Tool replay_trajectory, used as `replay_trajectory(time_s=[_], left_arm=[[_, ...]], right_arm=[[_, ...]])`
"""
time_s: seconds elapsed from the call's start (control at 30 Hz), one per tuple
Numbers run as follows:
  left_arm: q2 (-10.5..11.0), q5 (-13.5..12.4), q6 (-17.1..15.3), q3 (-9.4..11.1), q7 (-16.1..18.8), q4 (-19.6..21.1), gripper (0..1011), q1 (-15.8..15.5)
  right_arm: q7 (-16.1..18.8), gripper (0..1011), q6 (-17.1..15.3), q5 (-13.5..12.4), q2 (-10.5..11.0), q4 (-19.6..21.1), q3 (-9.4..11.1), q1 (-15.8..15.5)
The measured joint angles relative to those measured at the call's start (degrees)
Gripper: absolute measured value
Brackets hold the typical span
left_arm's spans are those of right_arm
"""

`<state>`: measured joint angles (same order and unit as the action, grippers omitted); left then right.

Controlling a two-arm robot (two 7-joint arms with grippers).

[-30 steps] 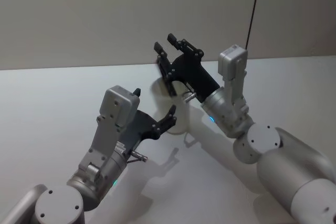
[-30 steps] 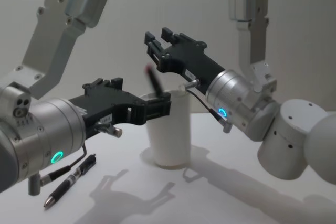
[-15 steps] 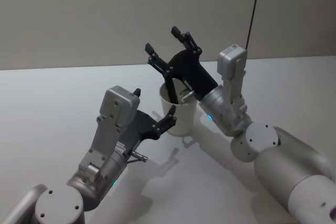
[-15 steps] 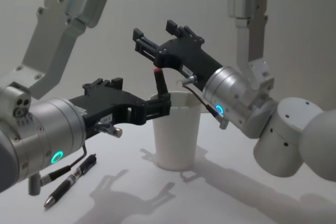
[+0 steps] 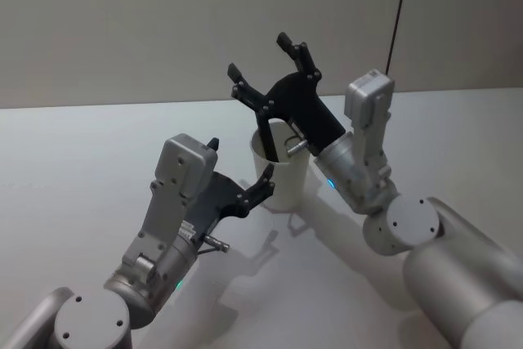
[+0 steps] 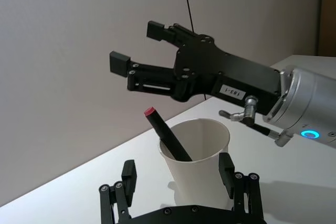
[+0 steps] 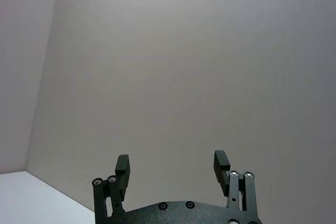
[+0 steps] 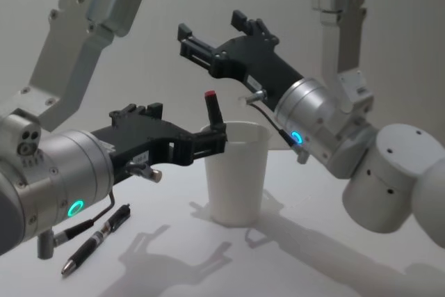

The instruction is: Place the pen into the pen holder.

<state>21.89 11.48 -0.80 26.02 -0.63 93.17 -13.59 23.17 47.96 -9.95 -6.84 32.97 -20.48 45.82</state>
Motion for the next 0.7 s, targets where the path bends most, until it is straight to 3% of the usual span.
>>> replay_trajectory(time_s=[0.07,0.1,0.3,0.7], left_arm=[[0.0,0.0,0.0,0.0,0.0,0.0,999,0.0],[0.0,0.0,0.0,0.0,0.0,0.0,1000,0.0],[0.0,0.0,0.0,0.0,0.0,0.0,1000,0.0],[0.0,0.0,0.0,0.0,0.0,0.0,1000,0.0]], right_arm=[[-1.8,1002,-1.5,1.1,0.8,3.9,-0.1,-2.1],[-1.8,1002,-1.5,1.1,0.8,3.9,-0.1,-2.1],[-8.1,1002,-6.9,4.4,3.6,16.4,-0.3,-9.1],[-18.7,1002,-15.5,7.1,9.1,35.5,0.4,-21.3]])
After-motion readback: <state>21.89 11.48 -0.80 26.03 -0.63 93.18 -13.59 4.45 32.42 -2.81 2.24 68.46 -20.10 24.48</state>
